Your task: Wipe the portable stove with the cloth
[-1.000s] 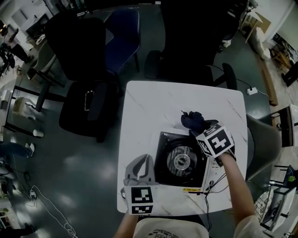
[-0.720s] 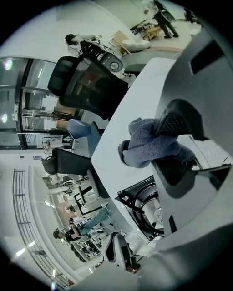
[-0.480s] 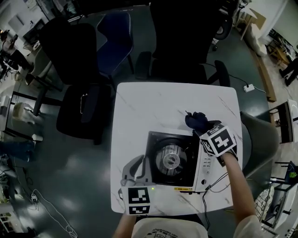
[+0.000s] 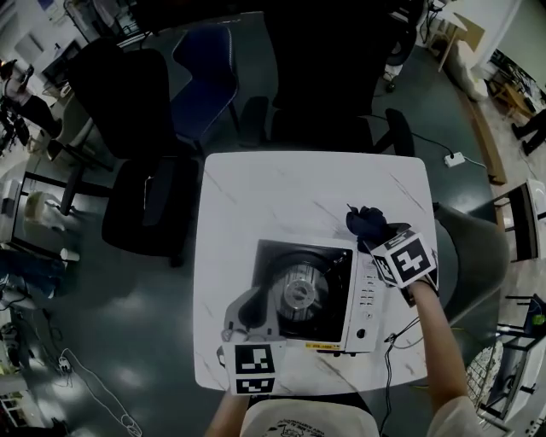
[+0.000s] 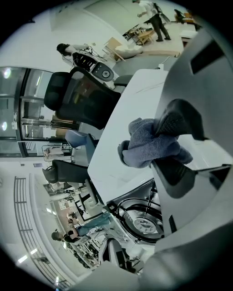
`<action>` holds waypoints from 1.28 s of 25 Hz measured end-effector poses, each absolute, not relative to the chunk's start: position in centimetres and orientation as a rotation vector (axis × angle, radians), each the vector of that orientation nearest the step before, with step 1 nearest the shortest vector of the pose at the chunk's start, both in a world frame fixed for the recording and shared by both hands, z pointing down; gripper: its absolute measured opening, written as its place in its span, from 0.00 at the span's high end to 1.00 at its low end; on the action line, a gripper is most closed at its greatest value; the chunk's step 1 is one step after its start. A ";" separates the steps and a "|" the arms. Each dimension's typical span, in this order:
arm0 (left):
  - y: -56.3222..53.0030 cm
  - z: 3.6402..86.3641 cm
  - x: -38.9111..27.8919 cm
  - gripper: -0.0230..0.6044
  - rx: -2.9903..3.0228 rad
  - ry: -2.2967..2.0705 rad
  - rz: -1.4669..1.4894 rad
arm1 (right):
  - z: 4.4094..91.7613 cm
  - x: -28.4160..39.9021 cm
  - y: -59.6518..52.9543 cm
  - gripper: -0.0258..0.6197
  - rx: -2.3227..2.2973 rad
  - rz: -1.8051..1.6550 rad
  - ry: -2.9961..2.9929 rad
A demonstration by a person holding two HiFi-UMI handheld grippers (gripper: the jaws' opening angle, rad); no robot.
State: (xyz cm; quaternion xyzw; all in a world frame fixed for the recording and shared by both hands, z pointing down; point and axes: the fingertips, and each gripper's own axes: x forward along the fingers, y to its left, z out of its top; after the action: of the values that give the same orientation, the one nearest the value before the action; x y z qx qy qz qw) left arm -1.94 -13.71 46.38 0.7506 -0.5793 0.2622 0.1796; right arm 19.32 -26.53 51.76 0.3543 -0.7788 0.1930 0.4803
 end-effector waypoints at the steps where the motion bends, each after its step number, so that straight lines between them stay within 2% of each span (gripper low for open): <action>1: -13.7 46.3 -1.6 0.93 2.123 -1.638 0.741 | 51.8 19.8 -26.5 0.76 0.868 0.470 -1.898; 18: -13.0 45.6 3.2 0.93 2.172 -1.612 0.778 | 52.3 25.9 -25.0 0.76 0.968 0.558 -1.895; 32: -12.2 45.7 4.7 0.93 2.194 -1.581 0.778 | 55.7 27.7 -20.2 0.76 0.969 0.679 -1.834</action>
State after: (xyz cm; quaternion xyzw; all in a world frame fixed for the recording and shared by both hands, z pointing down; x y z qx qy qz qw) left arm 4.69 -12.18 45.66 0.7693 -0.5543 0.2726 0.1629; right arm 27.70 -20.24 55.67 0.3939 -0.7455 0.2761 0.4613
